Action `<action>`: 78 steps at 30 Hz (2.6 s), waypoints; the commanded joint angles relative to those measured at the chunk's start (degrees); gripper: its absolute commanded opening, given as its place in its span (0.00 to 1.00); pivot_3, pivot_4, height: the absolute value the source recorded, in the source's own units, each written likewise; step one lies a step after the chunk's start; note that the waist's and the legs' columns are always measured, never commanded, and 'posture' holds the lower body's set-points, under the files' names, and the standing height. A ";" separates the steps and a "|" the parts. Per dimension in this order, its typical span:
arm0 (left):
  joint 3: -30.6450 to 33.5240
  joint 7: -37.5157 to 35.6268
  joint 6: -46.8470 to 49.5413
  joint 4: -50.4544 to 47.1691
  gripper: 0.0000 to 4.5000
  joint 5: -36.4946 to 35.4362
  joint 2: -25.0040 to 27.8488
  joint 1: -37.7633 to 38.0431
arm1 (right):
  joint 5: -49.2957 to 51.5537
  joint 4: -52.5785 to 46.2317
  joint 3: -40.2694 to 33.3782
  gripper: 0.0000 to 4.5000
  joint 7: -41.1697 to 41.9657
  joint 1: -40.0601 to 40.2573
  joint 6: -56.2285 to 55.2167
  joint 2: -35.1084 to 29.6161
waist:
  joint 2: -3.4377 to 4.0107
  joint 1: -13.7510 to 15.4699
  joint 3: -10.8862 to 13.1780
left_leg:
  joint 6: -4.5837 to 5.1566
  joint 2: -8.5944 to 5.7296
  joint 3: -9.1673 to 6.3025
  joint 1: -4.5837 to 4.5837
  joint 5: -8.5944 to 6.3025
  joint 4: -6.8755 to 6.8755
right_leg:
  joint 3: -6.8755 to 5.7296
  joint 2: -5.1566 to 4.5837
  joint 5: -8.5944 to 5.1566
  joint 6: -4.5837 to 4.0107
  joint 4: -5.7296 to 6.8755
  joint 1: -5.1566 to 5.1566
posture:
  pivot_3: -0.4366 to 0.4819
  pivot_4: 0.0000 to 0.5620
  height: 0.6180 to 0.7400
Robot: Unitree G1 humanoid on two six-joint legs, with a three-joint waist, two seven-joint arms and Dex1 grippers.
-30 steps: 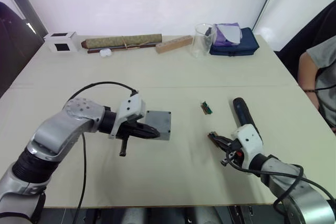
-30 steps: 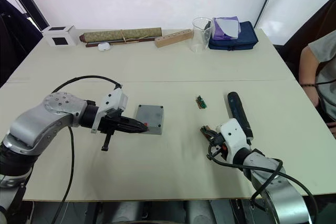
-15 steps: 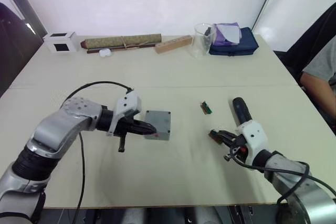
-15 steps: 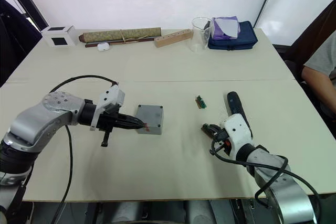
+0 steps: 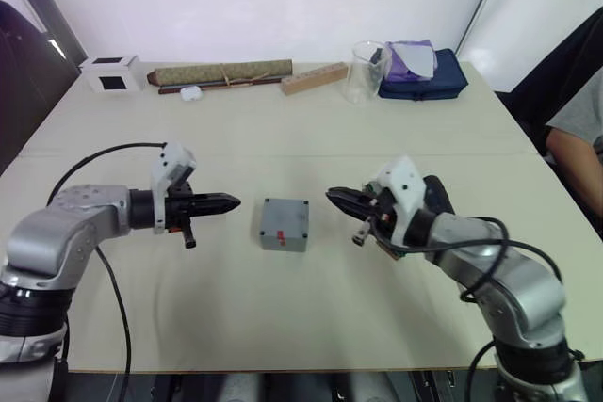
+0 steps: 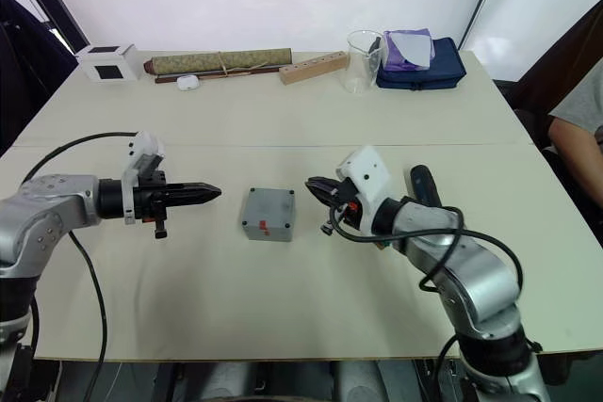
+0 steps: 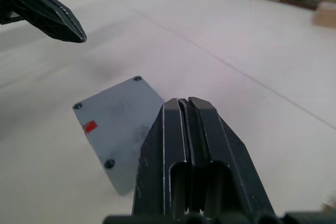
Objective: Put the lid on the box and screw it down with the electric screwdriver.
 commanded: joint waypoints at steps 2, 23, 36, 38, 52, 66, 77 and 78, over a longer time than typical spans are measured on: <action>2.72 3.19 0.76 -5.04 0.00 -2.39 -1.25 1.46 | -0.93 3.60 3.51 0.03 2.44 -1.94 -4.53 1.06 | 0.00 -0.08 0.00 | 0.00 0.00 0.00 0.00 0.00 -0.01 | -0.01 0.01 0.00 0.00 0.01 0.00 | 0.48 0.27 1.00; 2.65 5.43 2.82 -8.85 0.00 -8.13 -1.44 0.17 | 10.48 -3.82 -14.45 0.15 -1.48 6.34 3.26 -1.15 | 0.05 0.45 0.03 | 0.00 -0.03 0.00 -0.02 0.00 -0.02 | -0.03 -0.03 0.01 -0.02 0.00 0.00 | 0.48 0.27 1.00; -3.03 2.66 3.20 -9.07 0.00 -9.79 -1.21 -5.40 | -1.15 -5.79 -14.59 0.99 2.70 28.34 -11.44 -13.45 | 0.08 -0.27 0.06 | 0.01 0.00 0.13 0.06 0.00 -0.06 | 0.06 0.19 -0.09 -0.14 -0.14 0.03 | 0.48 0.27 1.00; -3.44 2.66 3.17 -8.88 0.00 -9.84 -1.35 -5.70 | -2.81 -4.91 -13.83 0.99 2.07 28.99 -12.68 -13.01 | 0.08 -0.10 0.06 | 0.00 0.00 0.11 0.03 -0.01 -0.05 | 0.05 0.19 -0.09 -0.14 -0.15 0.04 | 0.48 0.27 1.00; -3.72 3.37 3.41 -9.08 0.00 -9.83 -1.64 -5.76 | -6.05 -0.16 -11.84 0.77 1.78 29.01 -16.32 -10.88 | 0.08 -0.05 0.06 | 0.00 -0.01 0.10 0.02 0.00 -0.04 | 0.04 0.15 -0.10 -0.17 -0.17 0.06 | 0.48 0.27 1.00; -3.81 3.79 3.35 -9.30 0.00 -9.27 -1.34 -5.57 | -6.57 1.28 -11.10 0.50 1.42 27.94 -15.25 -9.48 | 0.08 0.01 0.06 | 0.00 -0.02 0.08 0.02 0.00 -0.03 | 0.04 0.13 -0.09 -0.15 -0.16 0.07 | 0.48 0.27 1.00; -4.36 3.79 3.11 -9.37 0.00 -8.71 -1.57 -5.49 | -5.61 0.86 -13.24 0.50 1.39 29.65 -15.11 -8.79 | 0.08 -0.02 0.06 | 0.00 -0.02 0.08 0.03 0.00 -0.03 | 0.03 0.14 -0.09 -0.15 -0.15 0.07 | 0.48 0.27 1.00; -4.49 3.66 3.01 -9.19 0.00 -8.52 -1.60 -5.61 | -5.30 0.88 -13.39 0.50 1.30 29.53 -14.95 -8.55 | 0.08 -0.03 0.06 | 0.00 -0.02 0.08 0.03 0.00 -0.03 | 0.03 0.14 -0.09 -0.15 -0.15 0.07 | 0.48 0.27 1.00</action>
